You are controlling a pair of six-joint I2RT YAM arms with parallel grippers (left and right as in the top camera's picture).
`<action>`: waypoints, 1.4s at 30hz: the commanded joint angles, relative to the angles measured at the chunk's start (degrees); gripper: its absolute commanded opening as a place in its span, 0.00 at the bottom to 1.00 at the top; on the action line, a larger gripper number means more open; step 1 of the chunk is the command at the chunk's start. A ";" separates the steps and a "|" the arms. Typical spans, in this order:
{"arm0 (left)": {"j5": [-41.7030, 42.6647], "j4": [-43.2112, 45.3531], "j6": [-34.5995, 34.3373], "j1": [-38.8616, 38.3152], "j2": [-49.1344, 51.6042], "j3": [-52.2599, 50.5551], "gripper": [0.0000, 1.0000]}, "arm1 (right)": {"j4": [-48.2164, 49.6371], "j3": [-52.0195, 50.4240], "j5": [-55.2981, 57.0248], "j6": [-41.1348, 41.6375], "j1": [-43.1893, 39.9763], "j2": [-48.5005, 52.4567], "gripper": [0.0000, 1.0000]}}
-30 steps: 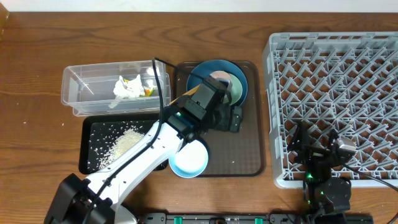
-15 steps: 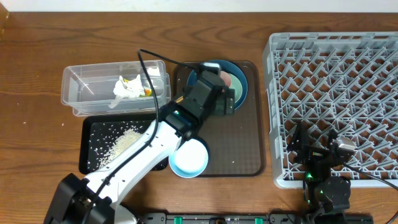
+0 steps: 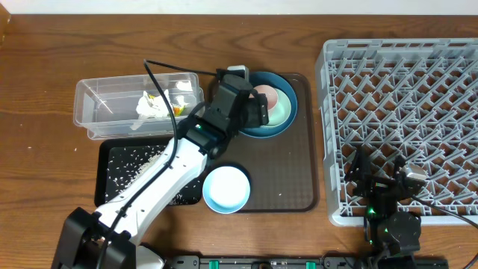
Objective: Sort waste into correct bins and load items into the dishwasher rack
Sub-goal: 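Move the left gripper over the pink cup on the green bowl, then grasp the pink cup with the left gripper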
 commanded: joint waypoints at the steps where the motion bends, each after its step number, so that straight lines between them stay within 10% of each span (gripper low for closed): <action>1: 7.06 -2.99 -0.50 1.18 2.05 3.52 0.79 | -0.26 -0.07 0.57 -0.28 -0.33 0.22 0.99; 9: 7.93 -23.96 3.93 1.99 13.25 23.30 0.76 | -0.26 -0.07 0.59 -0.28 -0.33 0.22 0.99; 28: 0.00 -21.84 3.87 2.36 25.94 25.27 0.58 | -0.26 -0.07 0.57 -0.28 -0.33 0.22 0.99; 42: 0.00 -19.15 3.87 2.38 25.92 25.29 0.20 | -0.26 -0.07 0.57 -0.28 -0.33 0.22 0.99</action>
